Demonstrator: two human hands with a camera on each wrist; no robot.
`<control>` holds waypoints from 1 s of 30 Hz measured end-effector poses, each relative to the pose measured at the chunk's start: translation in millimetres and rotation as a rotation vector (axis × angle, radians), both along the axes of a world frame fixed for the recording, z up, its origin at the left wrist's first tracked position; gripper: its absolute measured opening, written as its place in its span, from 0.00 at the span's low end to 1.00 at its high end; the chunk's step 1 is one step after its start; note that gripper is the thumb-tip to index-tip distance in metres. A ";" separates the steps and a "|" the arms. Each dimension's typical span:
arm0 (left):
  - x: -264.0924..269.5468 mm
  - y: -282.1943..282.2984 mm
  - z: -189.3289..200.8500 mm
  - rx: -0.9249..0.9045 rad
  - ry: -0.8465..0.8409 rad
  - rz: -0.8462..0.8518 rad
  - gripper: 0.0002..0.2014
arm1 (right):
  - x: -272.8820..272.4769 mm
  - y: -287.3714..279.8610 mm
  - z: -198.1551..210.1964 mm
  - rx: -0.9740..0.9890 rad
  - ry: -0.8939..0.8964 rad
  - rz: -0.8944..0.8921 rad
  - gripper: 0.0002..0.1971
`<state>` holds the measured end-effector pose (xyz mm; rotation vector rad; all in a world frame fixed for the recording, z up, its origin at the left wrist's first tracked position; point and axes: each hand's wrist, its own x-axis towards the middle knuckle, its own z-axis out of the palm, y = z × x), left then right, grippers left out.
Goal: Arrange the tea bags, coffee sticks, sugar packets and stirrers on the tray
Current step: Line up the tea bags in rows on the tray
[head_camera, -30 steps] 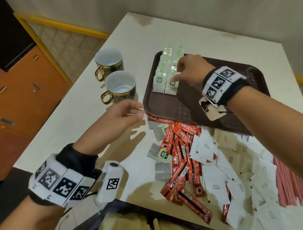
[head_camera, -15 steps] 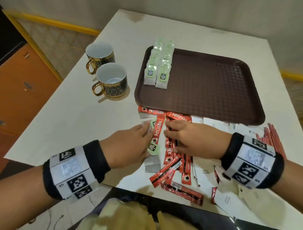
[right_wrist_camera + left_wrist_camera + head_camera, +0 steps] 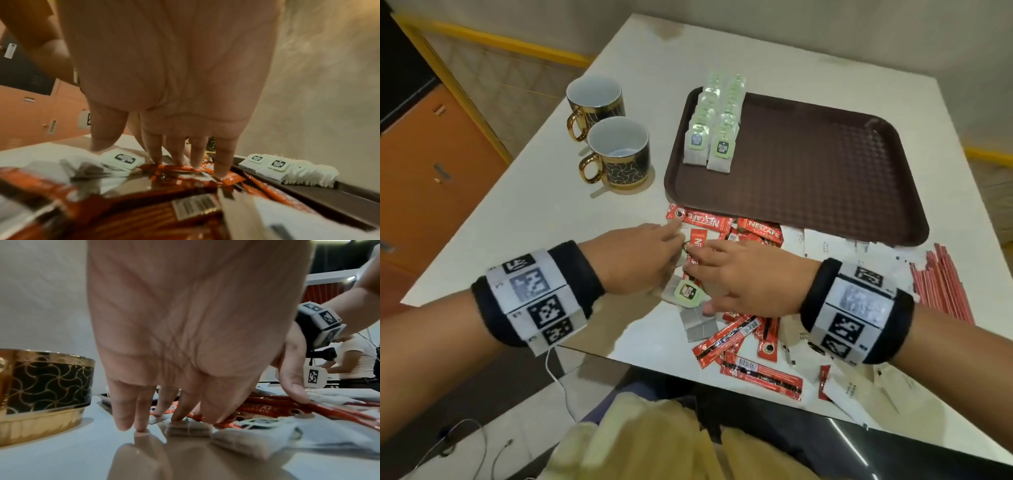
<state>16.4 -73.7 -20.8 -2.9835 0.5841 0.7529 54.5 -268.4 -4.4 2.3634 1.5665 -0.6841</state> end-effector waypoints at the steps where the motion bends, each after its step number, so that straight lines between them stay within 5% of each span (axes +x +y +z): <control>1: -3.4 3.8 0.2 0.002 -0.007 0.000 0.25 | -1.7 -2.4 -0.3 -0.017 -0.006 -0.007 0.34; 10: -10.9 7.7 0.8 -0.153 -0.139 0.178 0.26 | -1.0 -24.0 8.1 0.153 0.064 -0.241 0.30; 21: 21.5 -4.7 1.5 -0.066 -0.109 0.257 0.29 | -21.1 10.9 -1.1 0.077 -0.009 -0.038 0.43; 30: 15.0 -2.1 1.7 -0.291 -0.157 0.395 0.34 | -13.3 13.2 -0.9 0.188 -0.033 -0.068 0.18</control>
